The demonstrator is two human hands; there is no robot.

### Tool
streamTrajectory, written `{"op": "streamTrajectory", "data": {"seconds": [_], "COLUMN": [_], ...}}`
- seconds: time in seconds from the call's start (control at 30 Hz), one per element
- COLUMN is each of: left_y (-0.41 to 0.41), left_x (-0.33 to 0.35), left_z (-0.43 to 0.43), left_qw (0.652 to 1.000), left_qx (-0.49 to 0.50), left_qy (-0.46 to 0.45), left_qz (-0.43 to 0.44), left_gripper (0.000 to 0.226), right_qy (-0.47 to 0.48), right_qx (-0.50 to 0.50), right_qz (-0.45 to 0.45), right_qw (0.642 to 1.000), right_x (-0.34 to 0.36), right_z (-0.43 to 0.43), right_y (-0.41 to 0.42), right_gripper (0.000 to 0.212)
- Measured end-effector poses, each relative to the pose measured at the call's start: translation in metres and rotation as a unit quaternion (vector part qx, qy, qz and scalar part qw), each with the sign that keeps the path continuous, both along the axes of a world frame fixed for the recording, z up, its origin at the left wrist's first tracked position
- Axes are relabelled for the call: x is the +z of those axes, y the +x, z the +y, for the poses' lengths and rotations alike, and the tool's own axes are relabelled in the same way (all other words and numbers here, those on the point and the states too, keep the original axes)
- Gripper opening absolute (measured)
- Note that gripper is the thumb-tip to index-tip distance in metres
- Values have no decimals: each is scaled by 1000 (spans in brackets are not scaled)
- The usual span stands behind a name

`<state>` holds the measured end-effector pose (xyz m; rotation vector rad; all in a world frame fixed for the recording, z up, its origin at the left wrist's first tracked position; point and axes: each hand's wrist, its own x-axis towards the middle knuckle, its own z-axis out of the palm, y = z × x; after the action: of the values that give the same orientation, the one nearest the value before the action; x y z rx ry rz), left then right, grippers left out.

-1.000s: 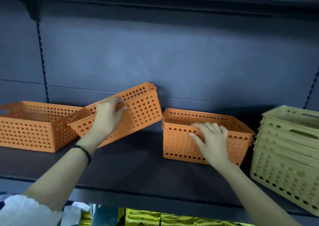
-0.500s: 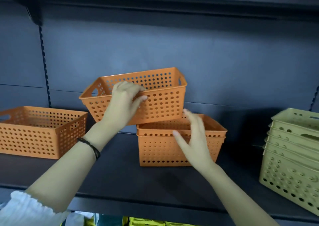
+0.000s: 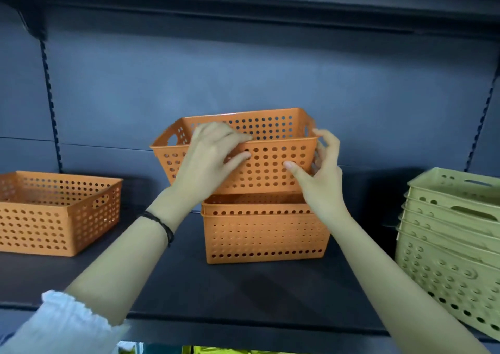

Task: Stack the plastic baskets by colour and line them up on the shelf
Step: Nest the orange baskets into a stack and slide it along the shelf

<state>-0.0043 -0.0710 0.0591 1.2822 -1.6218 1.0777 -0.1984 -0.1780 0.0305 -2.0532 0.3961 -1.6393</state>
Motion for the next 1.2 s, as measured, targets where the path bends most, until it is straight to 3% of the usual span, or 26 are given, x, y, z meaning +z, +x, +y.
{"op": "streamTrajectory", "data": {"seconds": [0.07, 0.17, 0.23, 0.33, 0.4, 0.5, 0.6, 0.77, 0.93, 1.03, 1.2], "left_y": [6, 15, 21, 19, 13, 3, 5, 4, -3, 3, 32], "left_x": [-9, -30, -42, -52, -58, -67, -78, -94, -113, -117, -116], "left_z": [3, 8, 7, 4, 0, -1, 0, -2, -2, 2, 26], "left_qw": [994, 942, 898, 832, 814, 819, 823, 815, 790, 773, 791], "left_qx": [41, 42, -18, -156, -201, -175, -140, -121, -139, -158, -137], "left_qy": [-74, -111, -44, 74, 118, 123, 127, 135, 112, 83, 85], "left_qz": [64, 314, 437, 527, 532, 533, 535, 550, 587, 609, 590], "left_gripper": [45, 89, 105, 99, 81, 55, 62, 58, 43, 37, 35], "right_qy": [7, 34, 64, 96, 101, 119, 139, 184, 226, 210, 185], "right_qx": [-13, -13, 15, 27, 33, 45, 55, 53, 65, 76, 70], "right_qz": [-22, -67, -84, -54, -25, 0, 37, 50, 1, 6, 14], "right_qw": [1000, 997, 994, 994, 994, 992, 988, 980, 972, 975, 980], "right_x": [3, 4, 0, -7, -13, -20, -28, -57, -89, -89, -89], "right_z": [-7, -22, -35, -49, -51, -51, -59, -60, -49, -41, -30], "right_y": [-8, -25, -38, -48, -50, -51, -53, -51, -33, -19, 4], "right_gripper": [67, 64, 63, 65, 69, 74, 71, 38, 57, 48, 45]}}
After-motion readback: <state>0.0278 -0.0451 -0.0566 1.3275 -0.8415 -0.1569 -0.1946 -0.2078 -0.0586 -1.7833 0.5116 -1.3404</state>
